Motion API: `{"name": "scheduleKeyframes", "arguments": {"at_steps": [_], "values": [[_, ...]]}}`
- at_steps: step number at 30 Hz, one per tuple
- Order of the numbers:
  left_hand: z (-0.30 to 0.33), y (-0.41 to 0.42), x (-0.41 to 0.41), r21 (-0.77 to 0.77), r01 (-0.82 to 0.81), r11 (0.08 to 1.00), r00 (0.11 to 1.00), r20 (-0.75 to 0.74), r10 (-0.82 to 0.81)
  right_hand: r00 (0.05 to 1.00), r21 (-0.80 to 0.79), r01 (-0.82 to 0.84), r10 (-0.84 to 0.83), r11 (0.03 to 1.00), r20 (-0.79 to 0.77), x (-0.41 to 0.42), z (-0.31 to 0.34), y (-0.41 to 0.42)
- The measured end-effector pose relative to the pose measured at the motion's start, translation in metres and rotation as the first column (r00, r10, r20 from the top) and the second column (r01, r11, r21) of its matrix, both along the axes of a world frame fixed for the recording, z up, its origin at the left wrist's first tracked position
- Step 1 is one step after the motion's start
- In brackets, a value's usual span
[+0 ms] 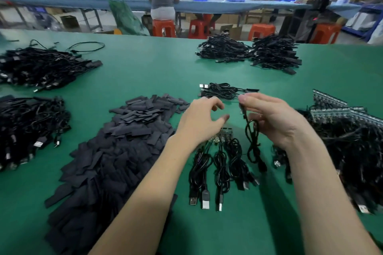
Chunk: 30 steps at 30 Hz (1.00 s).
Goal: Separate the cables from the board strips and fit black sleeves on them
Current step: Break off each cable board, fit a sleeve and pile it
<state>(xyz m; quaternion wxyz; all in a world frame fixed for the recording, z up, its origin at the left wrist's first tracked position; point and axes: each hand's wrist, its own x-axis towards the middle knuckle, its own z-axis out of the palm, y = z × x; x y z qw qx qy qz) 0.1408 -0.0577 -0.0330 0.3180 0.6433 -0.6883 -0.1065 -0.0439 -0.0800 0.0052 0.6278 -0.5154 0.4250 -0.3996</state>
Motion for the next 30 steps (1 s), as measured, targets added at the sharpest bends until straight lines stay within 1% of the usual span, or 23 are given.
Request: {"name": "scheduleKeyframes", "arguments": {"at_steps": [1,3,5,7,9,10,12,13,16,21,26,30], "values": [[0.002,0.0,0.006,-0.047,-0.055,0.997,0.996,0.064,0.058,0.999,0.022,0.031,-0.03,0.999,-0.012,0.011,-0.006,0.002],[0.006,0.0,0.021,-0.142,-0.181,0.973,0.958,0.198,0.207,0.997,0.058,0.07,-0.067,0.996,-0.05,0.027,-0.018,0.004],[0.008,0.001,0.04,-0.168,-0.305,0.937,0.897,0.281,0.342,0.992,0.069,0.094,-0.088,0.993,-0.086,0.034,-0.029,0.004],[0.008,0.002,0.059,-0.09,-0.43,0.899,0.837,0.334,0.433,0.99,0.069,0.113,-0.107,0.991,-0.093,0.036,-0.035,0.004],[0.004,0.004,0.074,0.071,-0.532,0.844,0.801,0.366,0.474,0.989,0.068,0.127,-0.12,0.99,-0.092,0.035,-0.037,0.004],[0.001,0.005,0.08,0.166,-0.557,0.814,0.801,0.369,0.472,0.989,0.067,0.125,-0.119,0.99,-0.087,0.034,-0.037,0.003],[-0.006,0.007,0.083,0.317,-0.561,0.765,0.809,0.408,0.424,0.992,0.069,0.111,-0.106,0.991,-0.075,0.033,-0.037,0.004],[-0.01,0.007,0.082,0.348,-0.558,0.754,0.805,0.448,0.389,0.992,0.068,0.106,-0.102,0.992,-0.071,0.034,-0.037,0.004],[-0.011,0.005,0.077,0.313,-0.55,0.774,0.784,0.511,0.351,0.992,0.064,0.104,-0.099,0.993,-0.077,0.035,-0.038,0.004],[-0.007,0.007,0.06,0.278,-0.487,0.828,0.797,0.529,0.291,0.992,0.057,0.101,-0.097,0.993,-0.077,0.035,-0.039,0.004],[0.001,0.006,0.043,0.302,-0.398,0.866,0.836,0.509,0.207,0.993,0.042,0.095,-0.092,0.995,-0.071,0.033,-0.04,0.003],[0.007,0.006,0.041,0.315,-0.337,0.887,0.882,0.435,0.181,0.995,0.04,0.087,-0.084,0.995,-0.061,0.032,-0.039,0.004]]}}
